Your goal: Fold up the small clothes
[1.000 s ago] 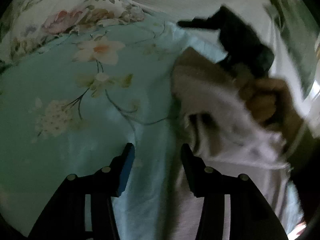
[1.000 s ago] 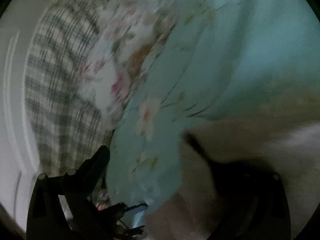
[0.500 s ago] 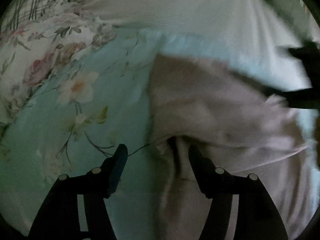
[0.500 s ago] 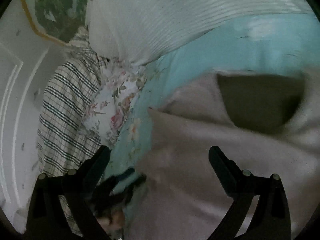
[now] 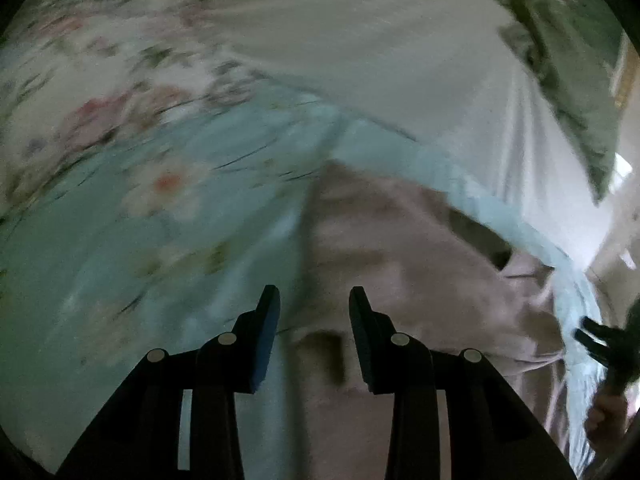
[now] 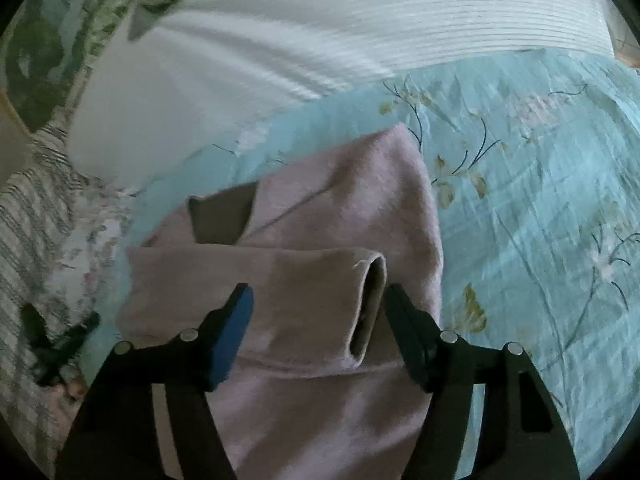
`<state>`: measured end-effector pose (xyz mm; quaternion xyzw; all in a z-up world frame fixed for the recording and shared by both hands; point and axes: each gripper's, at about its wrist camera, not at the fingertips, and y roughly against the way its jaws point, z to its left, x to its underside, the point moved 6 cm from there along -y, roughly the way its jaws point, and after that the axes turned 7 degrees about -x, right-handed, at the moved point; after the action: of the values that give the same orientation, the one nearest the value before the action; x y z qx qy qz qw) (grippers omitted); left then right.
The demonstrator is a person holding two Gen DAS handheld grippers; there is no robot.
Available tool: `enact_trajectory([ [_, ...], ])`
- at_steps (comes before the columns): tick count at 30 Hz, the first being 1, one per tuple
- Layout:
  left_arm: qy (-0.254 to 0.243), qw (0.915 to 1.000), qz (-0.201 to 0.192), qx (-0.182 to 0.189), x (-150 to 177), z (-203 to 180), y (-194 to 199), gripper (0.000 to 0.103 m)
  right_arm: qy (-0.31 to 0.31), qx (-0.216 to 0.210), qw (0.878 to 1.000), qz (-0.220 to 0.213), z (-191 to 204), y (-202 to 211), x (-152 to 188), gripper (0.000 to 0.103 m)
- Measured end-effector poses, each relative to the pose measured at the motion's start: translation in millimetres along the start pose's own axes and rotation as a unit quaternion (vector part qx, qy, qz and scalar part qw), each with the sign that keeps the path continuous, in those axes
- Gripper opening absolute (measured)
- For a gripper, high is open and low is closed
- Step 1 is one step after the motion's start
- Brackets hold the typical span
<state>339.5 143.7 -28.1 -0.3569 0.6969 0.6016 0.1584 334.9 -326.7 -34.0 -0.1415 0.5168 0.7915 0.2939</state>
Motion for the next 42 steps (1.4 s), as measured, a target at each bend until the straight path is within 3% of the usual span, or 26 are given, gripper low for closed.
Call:
enact_trajectory([
  [2,-0.03,0.9995,-0.004,0.012,-1.7,-19.2,-8.1,0.036,0.013,0.02,1.0,0.019,2.3,-21.6,1.4,0.068],
  [4,-0.056,0.9978,0.031,0.013,5.8,-28.9,-31.4,0.036,0.024,0.053,0.997,0.046,-3.4,-41.3,7.4,0.064],
  [6,-0.074,0.9953,0.062,-0.006,14.0,-31.2,-56.9,0.035,0.013,0.067,0.996,0.061,-9.4,-52.7,11.2,0.01],
  [9,-0.09,0.9936,0.065,-0.015,22.6,-30.1,-63.4,0.035,0.023,0.035,0.999,-0.004,2.1,-21.6,-3.1,0.01],
  [12,-0.099,0.9932,0.06,-0.01,21.4,-33.4,-52.9,0.035,0.056,0.057,0.996,-0.046,11.4,7.7,-13.0,0.01],
  [17,-0.11,0.9916,0.066,-0.019,27.1,-39.0,-58.1,0.036,0.034,0.119,0.99,0.065,-23.6,-31.6,14.1,0.012],
  [21,-0.107,0.9917,0.071,-0.008,32.1,-34.8,-48.7,0.036,0.036,0.162,0.986,0.011,-15.7,1.0,13.8,0.018],
  [24,-0.098,0.9935,0.057,0.01,22.0,-34.9,-36.1,0.036,0.059,0.112,0.992,-0.019,17.6,12.0,9.1,0.019],
  [28,-0.083,0.9938,0.066,0.034,10.7,-41.2,-45.1,0.036,0.084,0.046,0.995,0.024,52.1,-26.7,11.7,0.031],
  [30,-0.089,0.9903,0.095,0.049,18.6,-46.5,-60.1,0.036,0.08,0.062,0.993,0.056,45.7,-50.4,19.0,0.031],
  [32,-0.1,0.9893,0.101,0.031,28.4,-46.8,-68.3,0.035,0.062,0.093,0.99,0.085,22.3,-61.2,27.8,0.029],
  [35,-0.121,0.9882,0.092,0.019,36.8,-45.2,-57.1,0.036,0.043,0.09,0.993,0.066,12.6,-42.4,27.3,0.027],
  [38,-0.104,0.9903,0.089,0.021,42.3,-33.9,-37.6,0.038,0.031,0.075,0.996,0.044,15.5,-6.8,32.9,0.032],
  [42,-0.07,0.9944,0.076,0.023,60.0,-16.6,2.2,0.049,0.028,0.045,0.998,0.017,19.8,40.3,52.7,0.059],
])
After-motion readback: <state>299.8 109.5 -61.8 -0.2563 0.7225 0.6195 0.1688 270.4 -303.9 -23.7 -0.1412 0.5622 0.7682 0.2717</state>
